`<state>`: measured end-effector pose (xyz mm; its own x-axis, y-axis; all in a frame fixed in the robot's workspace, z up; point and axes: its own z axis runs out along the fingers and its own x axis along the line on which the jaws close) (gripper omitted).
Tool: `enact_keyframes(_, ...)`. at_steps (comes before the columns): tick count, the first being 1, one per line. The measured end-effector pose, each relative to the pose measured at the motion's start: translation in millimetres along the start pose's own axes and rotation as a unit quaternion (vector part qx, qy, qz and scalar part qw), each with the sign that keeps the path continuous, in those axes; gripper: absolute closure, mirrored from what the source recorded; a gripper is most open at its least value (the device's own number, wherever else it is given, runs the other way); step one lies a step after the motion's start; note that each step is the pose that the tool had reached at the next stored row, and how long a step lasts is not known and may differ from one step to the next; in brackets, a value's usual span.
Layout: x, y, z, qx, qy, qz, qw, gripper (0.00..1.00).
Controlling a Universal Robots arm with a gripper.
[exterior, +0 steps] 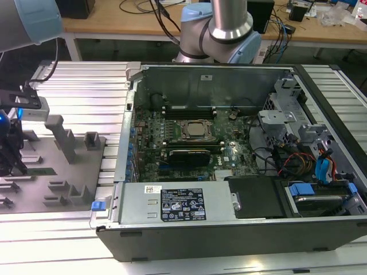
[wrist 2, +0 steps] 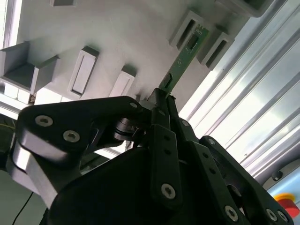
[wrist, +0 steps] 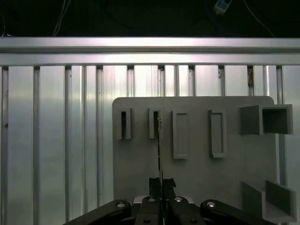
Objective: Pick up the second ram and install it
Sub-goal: 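Pick up the second ram and move it above second insertion slot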
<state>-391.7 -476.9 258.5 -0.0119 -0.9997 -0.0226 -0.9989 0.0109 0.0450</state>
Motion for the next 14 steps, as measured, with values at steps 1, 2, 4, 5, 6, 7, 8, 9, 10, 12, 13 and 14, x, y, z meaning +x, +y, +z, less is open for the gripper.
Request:
enact_keyframes(1,0.0,0.1,-0.9,0.0000,0.0001,0.000,1.0000,0.87)
enact_keyframes(2,-0.1,0.1,-2.7,0.0000,0.0002,0.000,1.0000,0.87)
enact_keyframes(4,-0.2,0.2,-5.1,0.0000,0.0003,0.000,1.0000,0.87)
enact_keyframes(5,-0.4,0.4,-7.4,0.0000,0.0005,0.000,1.0000,0.87)
enact_keyframes(6,-0.4,0.4,-9.2,0.0000,0.0005,0.000,1.0000,0.87)
enact_keyframes(7,-0.5,0.5,-10.4,0.0000,0.0006,0.000,1.0000,0.87)
enact_keyframes(8,-0.6,0.6,-13.4,0.0000,0.0007,0.000,1.0000,0.87)
enact_keyframes(9,-0.7,0.7,-15.9,0.0000,0.0008,0.000,1.0000,0.87)
enact_keyframes(10,-0.8,0.8,-17.4,0.0000,0.0009,0.000,1.0000,0.87)
enact_keyframes(12,-1.0,1.0,-21.1,0.0000,0.0009,0.000,1.0000,0.87)
enact_keyframes(13,-1.1,1.1,-23.6,0.0000,0.0010,0.000,1.0000,0.87)
enact_keyframes(14,-1.2,1.2,-25.3,0.0000,0.0010,0.000,1.0000,0.87)
